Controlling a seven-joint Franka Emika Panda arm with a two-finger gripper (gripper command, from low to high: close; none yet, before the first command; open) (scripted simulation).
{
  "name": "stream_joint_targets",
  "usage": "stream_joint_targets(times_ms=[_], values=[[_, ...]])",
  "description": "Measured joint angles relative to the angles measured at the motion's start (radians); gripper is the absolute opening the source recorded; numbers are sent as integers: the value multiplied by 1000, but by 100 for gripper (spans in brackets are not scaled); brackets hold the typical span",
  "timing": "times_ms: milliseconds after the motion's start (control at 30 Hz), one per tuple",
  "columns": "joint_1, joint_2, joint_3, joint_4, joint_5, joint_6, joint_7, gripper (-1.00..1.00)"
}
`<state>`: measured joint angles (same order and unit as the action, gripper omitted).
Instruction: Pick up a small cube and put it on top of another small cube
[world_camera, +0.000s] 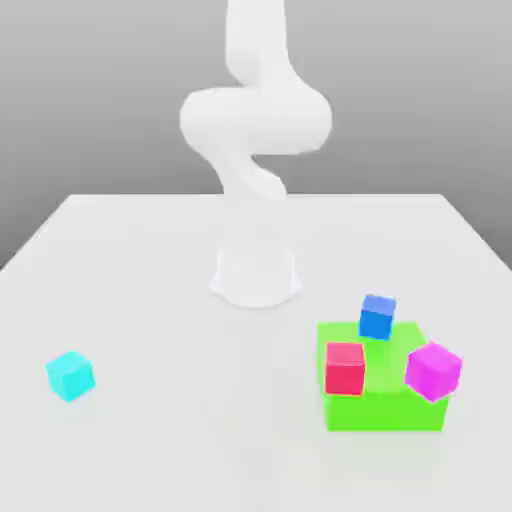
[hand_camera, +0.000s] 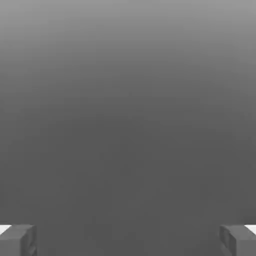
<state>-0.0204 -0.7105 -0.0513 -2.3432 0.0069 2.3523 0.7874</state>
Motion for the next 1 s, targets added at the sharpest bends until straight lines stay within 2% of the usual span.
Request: stream_joint_targets(times_ms=[467, 700, 800, 967, 1000], values=[[-141, 513, -284, -246, 78, 299, -100, 0], [-271, 769, -376, -366, 134, 445, -162, 0], [-320, 869, -333, -372, 210, 512, -223, 0], [-459, 1025, -158, -337, 378, 626, -352, 0], [-484, 1046, -130, -332, 397, 643, -366, -100]])
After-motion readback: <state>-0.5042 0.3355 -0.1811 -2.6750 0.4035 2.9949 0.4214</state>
